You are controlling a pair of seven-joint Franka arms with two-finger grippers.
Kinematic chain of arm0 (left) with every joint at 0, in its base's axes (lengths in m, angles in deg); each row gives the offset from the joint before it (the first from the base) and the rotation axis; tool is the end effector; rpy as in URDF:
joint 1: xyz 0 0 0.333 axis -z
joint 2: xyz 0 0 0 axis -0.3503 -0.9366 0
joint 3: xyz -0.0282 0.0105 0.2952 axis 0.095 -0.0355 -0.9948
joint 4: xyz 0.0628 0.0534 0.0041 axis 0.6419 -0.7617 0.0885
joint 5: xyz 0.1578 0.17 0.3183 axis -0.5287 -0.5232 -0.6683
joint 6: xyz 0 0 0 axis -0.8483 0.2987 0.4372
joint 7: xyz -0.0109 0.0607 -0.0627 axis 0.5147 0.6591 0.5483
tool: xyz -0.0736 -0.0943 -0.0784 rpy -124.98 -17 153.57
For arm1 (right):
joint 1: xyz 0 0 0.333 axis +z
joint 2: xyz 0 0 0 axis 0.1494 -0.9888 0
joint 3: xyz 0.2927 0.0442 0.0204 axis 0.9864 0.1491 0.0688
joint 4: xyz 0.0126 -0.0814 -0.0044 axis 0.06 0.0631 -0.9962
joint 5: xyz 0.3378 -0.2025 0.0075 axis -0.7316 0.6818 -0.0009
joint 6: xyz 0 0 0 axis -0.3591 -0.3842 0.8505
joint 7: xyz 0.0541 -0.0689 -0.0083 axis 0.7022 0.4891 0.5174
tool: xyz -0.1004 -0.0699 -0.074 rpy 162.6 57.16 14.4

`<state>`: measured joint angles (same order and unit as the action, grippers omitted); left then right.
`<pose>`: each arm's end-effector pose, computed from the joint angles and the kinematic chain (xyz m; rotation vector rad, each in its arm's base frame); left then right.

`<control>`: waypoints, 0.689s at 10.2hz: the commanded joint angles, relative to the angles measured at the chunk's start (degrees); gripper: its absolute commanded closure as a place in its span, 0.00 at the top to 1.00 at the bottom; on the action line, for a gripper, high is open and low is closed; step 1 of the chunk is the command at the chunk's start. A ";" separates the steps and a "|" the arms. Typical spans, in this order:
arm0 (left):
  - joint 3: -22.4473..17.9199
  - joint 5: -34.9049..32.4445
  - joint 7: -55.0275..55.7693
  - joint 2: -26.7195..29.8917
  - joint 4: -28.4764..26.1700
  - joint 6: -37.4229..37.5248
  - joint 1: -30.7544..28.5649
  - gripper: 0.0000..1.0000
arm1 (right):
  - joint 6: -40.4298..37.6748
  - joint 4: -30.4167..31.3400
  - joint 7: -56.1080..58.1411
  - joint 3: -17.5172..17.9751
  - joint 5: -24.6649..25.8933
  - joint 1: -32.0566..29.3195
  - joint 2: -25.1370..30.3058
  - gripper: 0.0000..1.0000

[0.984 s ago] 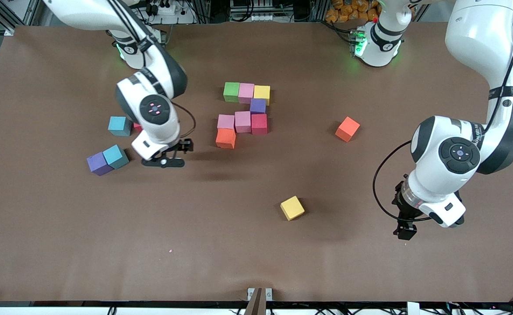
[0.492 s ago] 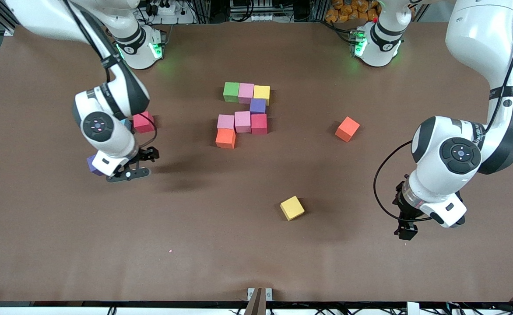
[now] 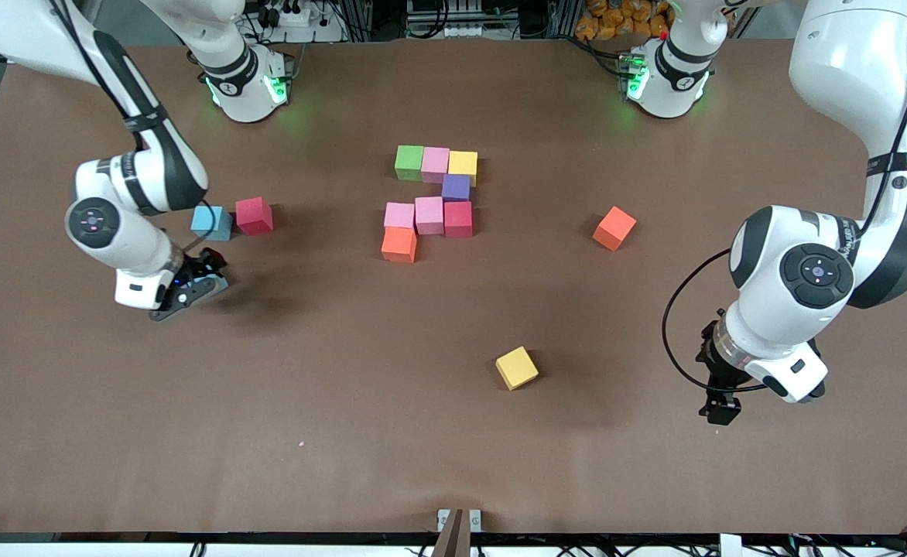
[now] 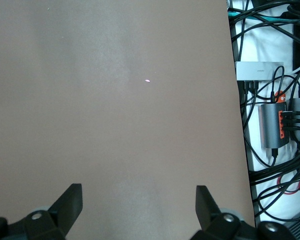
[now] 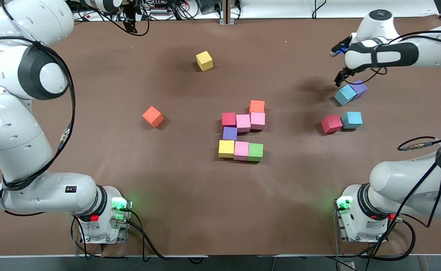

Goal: Form number 2 with 11 blocks
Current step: 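Reach the purple cube under the teal cube with the right gripper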

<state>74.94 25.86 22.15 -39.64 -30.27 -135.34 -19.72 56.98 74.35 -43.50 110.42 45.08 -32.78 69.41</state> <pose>0.7174 -0.1410 0.3319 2.3037 1.9617 0.3201 0.5399 -0.0104 0.1988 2.8628 1.0919 -0.1409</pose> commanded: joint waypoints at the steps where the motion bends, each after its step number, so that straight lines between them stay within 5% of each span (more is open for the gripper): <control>1: 0.05 1.24 -1.50 1.21 -0.84 0.72 -0.43 1.00 | 0.36 0.98 20.21 1.04 -0.24 -4.28 1.88 1.00; 7: 0.05 1.24 -1.50 1.12 -0.84 0.72 -0.61 1.00 | 0.62 0.62 73.23 0.95 -0.33 -6.05 -1.63 1.00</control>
<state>74.92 25.86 22.15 -39.65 -30.31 -135.32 -19.97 56.97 74.45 19.79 110.66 44.94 -38.18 69.15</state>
